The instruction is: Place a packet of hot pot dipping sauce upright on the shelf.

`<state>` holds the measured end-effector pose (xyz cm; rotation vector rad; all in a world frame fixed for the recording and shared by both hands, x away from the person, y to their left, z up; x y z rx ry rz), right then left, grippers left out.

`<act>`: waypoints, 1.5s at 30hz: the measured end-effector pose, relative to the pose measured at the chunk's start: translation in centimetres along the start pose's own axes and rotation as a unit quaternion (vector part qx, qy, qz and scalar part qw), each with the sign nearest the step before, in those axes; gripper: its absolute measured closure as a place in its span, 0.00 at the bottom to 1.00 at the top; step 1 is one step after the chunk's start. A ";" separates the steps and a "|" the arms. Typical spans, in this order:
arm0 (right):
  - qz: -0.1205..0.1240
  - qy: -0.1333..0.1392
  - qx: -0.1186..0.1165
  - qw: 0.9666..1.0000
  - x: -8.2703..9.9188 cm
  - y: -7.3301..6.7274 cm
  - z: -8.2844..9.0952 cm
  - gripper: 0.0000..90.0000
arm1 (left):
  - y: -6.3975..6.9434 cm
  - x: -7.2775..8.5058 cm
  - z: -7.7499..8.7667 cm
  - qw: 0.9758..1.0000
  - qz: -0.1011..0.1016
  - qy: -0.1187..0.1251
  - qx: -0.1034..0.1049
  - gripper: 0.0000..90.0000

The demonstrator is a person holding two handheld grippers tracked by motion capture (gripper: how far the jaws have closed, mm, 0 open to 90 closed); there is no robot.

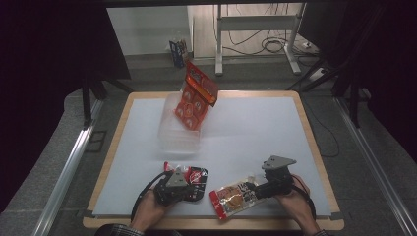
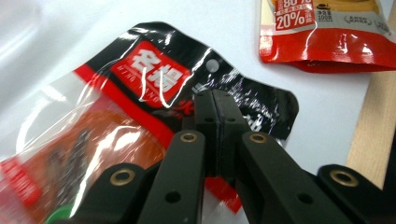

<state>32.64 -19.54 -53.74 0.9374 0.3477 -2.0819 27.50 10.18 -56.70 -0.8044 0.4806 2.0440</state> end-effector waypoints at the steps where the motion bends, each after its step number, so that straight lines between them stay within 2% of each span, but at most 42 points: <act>1: 0.002 -0.001 0.000 1.000 0.0 -0.1 0.0 0.01 | -0.1 0.1 0.1 1.000 0.002 0.000 0.003 1.00; 3: 0.004 -0.001 0.001 1.000 0.0 -0.1 0.0 0.01 | 0.0 0.5 0.5 1.000 0.011 0.000 0.012 1.00; 5: 0.003 -0.002 0.000 1.000 0.0 0.0 0.0 0.02 | 0.2 1.0 1.0 1.000 0.010 -0.005 0.018 1.00; 7: 0.005 -0.003 0.001 1.000 0.1 0.0 0.1 0.02 | 0.2 1.6 1.6 1.000 0.011 -0.010 0.013 1.00; 11: 0.005 -0.004 -0.001 1.000 0.1 0.0 0.0 0.02 | -0.8 2.1 2.4 0.999 0.035 -0.001 -0.005 1.00; 13: 0.009 -0.008 -0.001 1.000 0.2 -0.1 -0.1 0.02 | -1.0 2.0 2.2 0.999 0.042 0.001 -0.001 1.00; 15: 0.011 -0.008 -0.001 1.000 0.1 -0.1 -0.2 0.02 | -0.9 1.8 1.8 0.999 0.037 -0.001 -0.001 1.00; 18: 0.010 -0.011 -0.001 1.000 0.1 -0.2 -0.3 0.02 | -0.8 1.2 1.2 1.000 0.027 -0.003 -0.009 1.00; 23: 0.015 -0.015 -0.001 1.000 0.2 -0.2 -0.5 0.02 | -0.9 0.6 0.6 0.999 0.022 -0.003 -0.022 1.00; 33: 0.016 -0.021 -0.004 1.000 0.3 -0.4 -0.9 0.02 | -2.3 0.0 0.2 0.997 0.046 0.017 -0.061 1.00; 35: 0.018 -0.022 -0.005 1.000 0.2 -0.4 -1.0 0.02 | -2.4 -0.2 0.0 0.996 0.041 0.013 -0.074 1.00; 37: 0.019 -0.023 -0.004 1.000 0.2 -0.4 -1.0 0.02 | -2.3 -0.3 -0.2 0.996 0.042 0.011 -0.074 1.00; 39: 0.021 -0.024 -0.003 1.000 0.2 -0.5 -1.0 0.02 | -2.4 -0.2 0.0 0.997 0.052 0.019 -0.058 1.00; 42: 0.017 -0.022 -0.003 1.000 0.2 -0.3 -0.9 0.02 | -2.7 -0.4 1.2 0.995 0.070 0.044 -0.050 0.99; 45: 0.016 -0.024 -0.003 1.000 0.3 -0.2 -0.9 0.03 | -3.3 -0.2 2.3 0.993 0.078 0.057 -0.062 0.99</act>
Point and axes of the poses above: each handheld gripper's, and its own axes: z roughly backward along the jaws, x roughly out of its underside, y roughly to its right, the point moved 5 cm from there along -z, roughly forward along the jaws, and after that the axes turned 1 degree about z, right-handed, at the moved point
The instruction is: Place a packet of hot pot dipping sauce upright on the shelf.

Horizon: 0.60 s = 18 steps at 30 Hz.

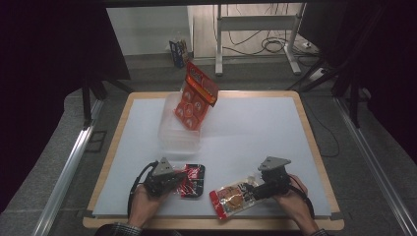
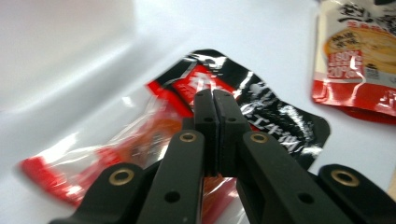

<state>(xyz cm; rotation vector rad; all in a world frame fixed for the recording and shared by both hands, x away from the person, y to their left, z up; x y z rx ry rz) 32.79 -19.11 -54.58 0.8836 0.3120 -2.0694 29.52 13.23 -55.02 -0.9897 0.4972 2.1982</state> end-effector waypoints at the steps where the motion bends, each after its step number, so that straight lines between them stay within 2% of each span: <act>1: 0.001 -0.001 0.000 1.000 0.0 0.0 0.0 0.02 | -0.3 0.1 0.1 1.000 0.003 -0.002 -0.003 0.99; 7: 0.003 -0.001 -0.001 1.000 0.0 -0.1 0.0 0.02 | -2.5 1.0 1.1 0.999 0.026 -0.012 -0.026 0.99; 12: 0.003 -0.001 -0.001 1.000 0.0 -0.1 0.0 0.02 | -3.5 1.7 1.4 0.998 0.025 -0.032 -0.044 0.99; 14: 0.003 -0.002 -0.001 1.000 0.0 -0.1 0.0 0.02 | -3.8 2.0 1.6 0.997 0.016 -0.047 -0.057 0.99; 18: 0.004 0.000 -0.001 1.000 -0.1 -0.2 0.0 0.02 | -3.9 3.0 1.7 0.996 0.012 -0.076 -0.050 0.99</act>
Point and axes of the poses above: each handheld gripper's, and its own axes: z roughly backward along the jaws, x roughly out of its underside, y roughly to its right, the point moved 5 cm from there along -z, roughly forward along the jaws, and after that the axes turned 1 degree about z, right-handed, at the moved point
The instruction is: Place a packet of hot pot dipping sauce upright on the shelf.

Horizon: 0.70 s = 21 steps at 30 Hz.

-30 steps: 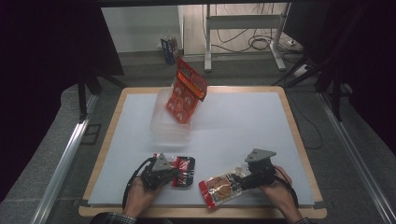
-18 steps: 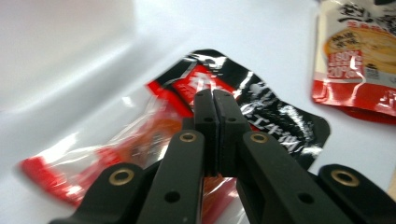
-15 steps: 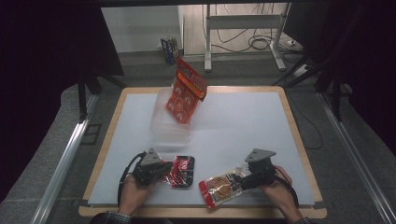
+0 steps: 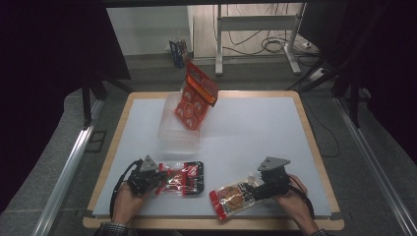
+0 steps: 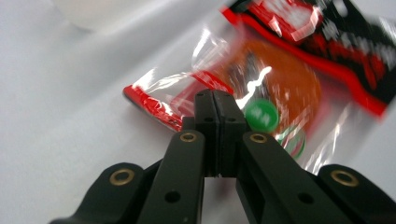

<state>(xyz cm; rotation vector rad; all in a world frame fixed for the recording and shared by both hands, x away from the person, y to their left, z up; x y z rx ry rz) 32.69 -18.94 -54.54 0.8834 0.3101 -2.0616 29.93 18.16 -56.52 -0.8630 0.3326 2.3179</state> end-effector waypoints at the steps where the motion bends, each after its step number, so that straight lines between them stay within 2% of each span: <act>1: 0.000 0.000 0.000 1.000 0.0 0.0 0.0 0.02 | 0.1 0.2 0.1 1.000 0.005 -0.002 0.000 0.99; 8: 0.000 0.003 -0.014 1.000 -0.5 -0.6 0.0 0.02 | -0.1 1.1 0.5 1.000 0.022 -0.005 0.009 0.99; 13: -0.005 0.008 -0.040 0.999 -1.3 -1.4 -0.3 0.02 | -0.3 1.7 0.4 0.999 0.031 -0.006 0.013 1.00; 19: -0.009 0.022 -0.079 0.997 -3.0 -2.8 -1.1 0.00 | -0.4 2.2 0.5 0.999 0.046 -0.003 0.024 1.00; 21: -0.010 0.027 -0.091 0.995 -3.5 -3.3 -1.4 0.00 | -0.5 2.2 0.5 0.999 0.040 -0.006 0.024 1.00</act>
Point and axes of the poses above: each handheld gripper's, and its own axes: z roughly backward along the jaws, x roughly out of its underside, y roughly to its right, the point moved 5 cm from there along -z, roughly forward along the jaws, and after that the axes turned 1 degree about z, right-handed, at the moved point
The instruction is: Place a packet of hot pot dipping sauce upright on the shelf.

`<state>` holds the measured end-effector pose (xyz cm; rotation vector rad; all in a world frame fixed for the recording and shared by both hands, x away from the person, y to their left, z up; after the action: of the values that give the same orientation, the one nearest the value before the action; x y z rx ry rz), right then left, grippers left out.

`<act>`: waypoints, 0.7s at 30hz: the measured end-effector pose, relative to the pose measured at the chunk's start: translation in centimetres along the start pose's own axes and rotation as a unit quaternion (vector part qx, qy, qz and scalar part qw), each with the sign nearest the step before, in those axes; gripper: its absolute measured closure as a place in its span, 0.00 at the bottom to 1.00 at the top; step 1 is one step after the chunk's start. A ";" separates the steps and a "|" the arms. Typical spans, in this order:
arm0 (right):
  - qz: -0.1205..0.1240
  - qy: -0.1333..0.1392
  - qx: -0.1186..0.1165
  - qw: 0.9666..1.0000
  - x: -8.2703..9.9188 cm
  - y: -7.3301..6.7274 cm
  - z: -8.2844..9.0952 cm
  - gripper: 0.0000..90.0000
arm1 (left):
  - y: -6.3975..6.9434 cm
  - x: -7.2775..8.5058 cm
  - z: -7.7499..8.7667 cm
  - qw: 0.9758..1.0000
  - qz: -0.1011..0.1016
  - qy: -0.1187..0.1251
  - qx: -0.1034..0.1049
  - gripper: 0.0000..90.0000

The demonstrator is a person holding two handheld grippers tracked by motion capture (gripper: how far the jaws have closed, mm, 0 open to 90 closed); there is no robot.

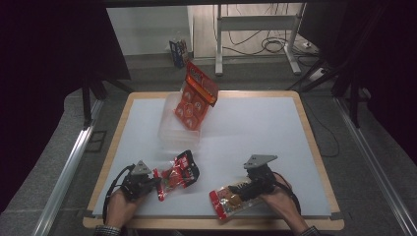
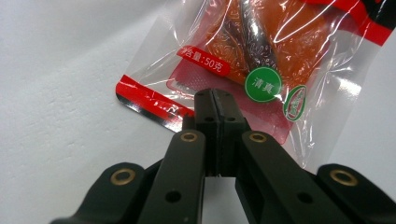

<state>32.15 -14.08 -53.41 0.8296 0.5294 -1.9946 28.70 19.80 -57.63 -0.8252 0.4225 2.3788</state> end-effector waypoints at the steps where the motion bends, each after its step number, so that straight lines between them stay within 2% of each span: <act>1: 0.001 0.002 -0.004 1.000 -0.3 -0.2 -0.2 0.00 | 0.0 0.0 0.0 1.000 0.000 0.000 0.000 1.00; 8: 0.001 0.011 -0.031 0.999 -1.6 -1.1 -1.7 0.00 | -0.1 0.1 0.0 1.000 0.009 0.004 0.007 1.00; 10: -0.004 0.009 -0.045 0.999 -2.0 -1.4 -2.4 0.00 | -0.2 0.1 0.0 1.000 0.011 0.004 0.010 1.00; 16: -0.015 0.002 -0.070 0.997 -3.2 -2.1 -4.4 0.01 | -0.3 0.1 0.0 1.000 0.014 0.006 0.014 1.00; 21: -0.022 -0.006 -0.097 0.995 -4.3 -3.1 -6.5 0.01 | -0.2 0.1 0.0 1.000 0.013 0.006 0.014 1.00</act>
<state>33.45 -5.89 -54.55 0.6911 0.7291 -1.9501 28.79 20.02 -57.73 -0.8254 0.4729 2.3882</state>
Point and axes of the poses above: each handheld gripper's, and its own axes: z roughly backward along the jaws, x roughly out of its underside, y roughly to its right, the point moved 5 cm from there along -z, roughly forward along the jaws, and after that the axes turned 1 degree about z, right-handed, at the moved point
